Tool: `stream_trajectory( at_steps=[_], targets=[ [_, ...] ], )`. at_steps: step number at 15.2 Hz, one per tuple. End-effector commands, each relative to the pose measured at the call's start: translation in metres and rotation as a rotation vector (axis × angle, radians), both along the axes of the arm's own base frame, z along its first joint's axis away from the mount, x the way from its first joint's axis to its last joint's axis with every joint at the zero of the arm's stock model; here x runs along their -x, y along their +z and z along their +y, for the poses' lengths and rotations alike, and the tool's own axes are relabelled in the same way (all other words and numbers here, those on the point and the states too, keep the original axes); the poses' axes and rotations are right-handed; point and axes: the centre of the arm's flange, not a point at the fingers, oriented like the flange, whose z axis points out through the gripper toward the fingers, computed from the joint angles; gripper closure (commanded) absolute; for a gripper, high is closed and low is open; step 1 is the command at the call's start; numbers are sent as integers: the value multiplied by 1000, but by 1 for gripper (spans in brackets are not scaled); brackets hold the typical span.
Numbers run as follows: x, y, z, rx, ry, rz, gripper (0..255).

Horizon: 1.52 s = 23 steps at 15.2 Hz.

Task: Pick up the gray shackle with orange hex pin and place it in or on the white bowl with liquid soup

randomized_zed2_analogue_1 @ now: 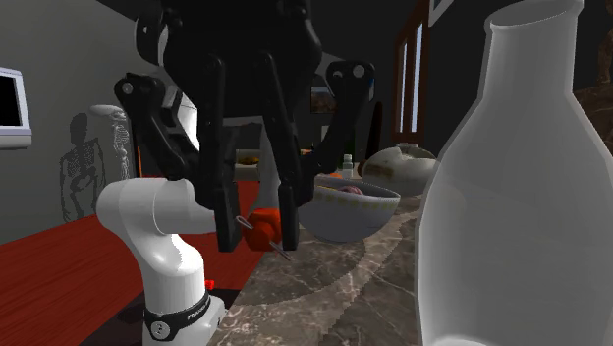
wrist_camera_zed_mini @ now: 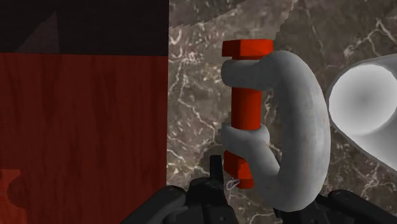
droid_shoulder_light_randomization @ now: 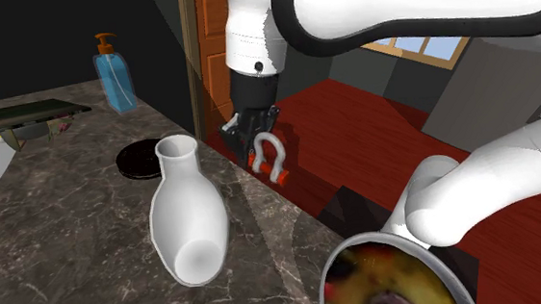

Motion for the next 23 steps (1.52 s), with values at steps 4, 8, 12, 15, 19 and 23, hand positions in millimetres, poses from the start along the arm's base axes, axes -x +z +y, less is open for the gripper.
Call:
stream_trajectory(
  at_steps=[4,8,12,15,19,23],
  targets=[
    [0,26,-1,0,0,0,255],
    [0,47,-1,0,0,0,255],
    [0,66,-1,0,0,0,255],
    [39,63,5,0,0,0,255],
    [91,59,12,0,0,0,255],
    [143,55,20,0,0,0,255]
  ],
)
